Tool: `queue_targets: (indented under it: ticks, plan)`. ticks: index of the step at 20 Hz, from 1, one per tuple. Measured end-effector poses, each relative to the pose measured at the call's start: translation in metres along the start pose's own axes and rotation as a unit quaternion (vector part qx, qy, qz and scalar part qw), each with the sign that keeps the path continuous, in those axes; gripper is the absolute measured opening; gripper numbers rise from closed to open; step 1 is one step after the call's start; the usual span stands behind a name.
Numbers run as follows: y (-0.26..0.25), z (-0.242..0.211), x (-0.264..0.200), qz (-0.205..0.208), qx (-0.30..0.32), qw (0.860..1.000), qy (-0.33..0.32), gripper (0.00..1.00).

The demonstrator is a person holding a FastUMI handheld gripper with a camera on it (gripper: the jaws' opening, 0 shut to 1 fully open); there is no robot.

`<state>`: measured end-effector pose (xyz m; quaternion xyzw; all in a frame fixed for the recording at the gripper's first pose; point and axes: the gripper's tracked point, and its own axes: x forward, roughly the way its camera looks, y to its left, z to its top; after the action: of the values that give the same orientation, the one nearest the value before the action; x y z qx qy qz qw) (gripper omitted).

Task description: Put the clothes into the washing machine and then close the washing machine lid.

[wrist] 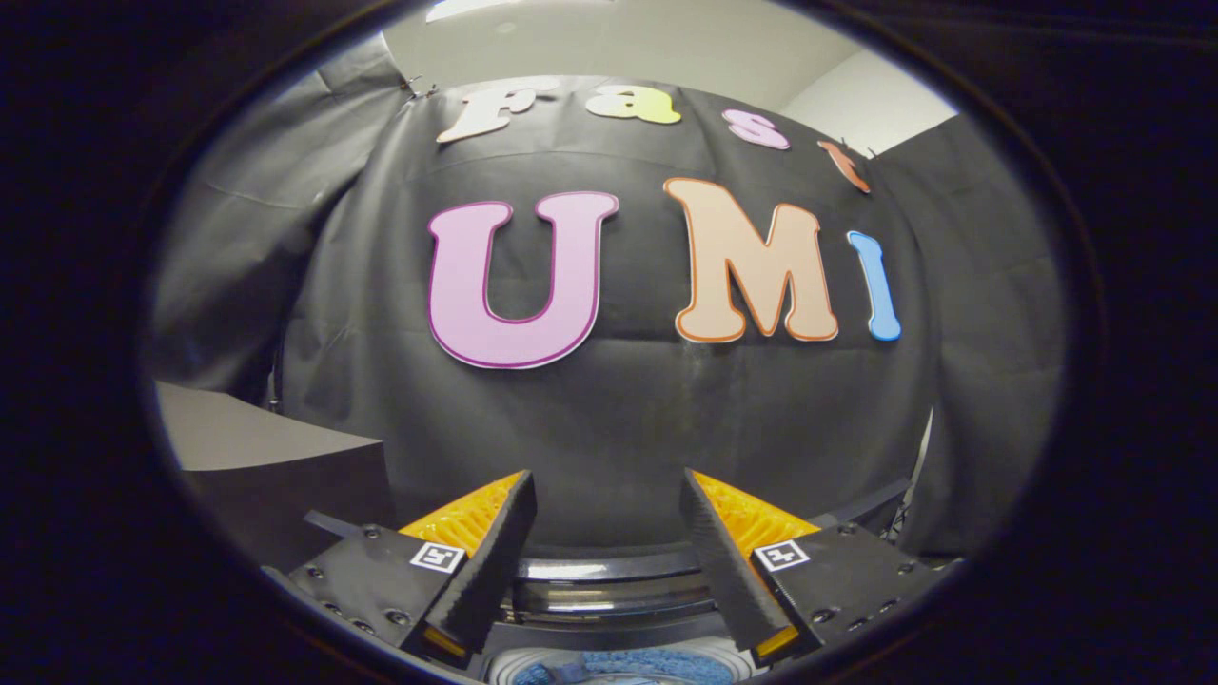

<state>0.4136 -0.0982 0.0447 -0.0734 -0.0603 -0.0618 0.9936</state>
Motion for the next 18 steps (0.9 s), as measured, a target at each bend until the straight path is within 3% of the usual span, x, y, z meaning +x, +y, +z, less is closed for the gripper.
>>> queue_targets:
  ticks: [18]
  plan:
    - [-0.0012,-0.0099,0.004,0.016,0.005,1.0,0.022,0.96]
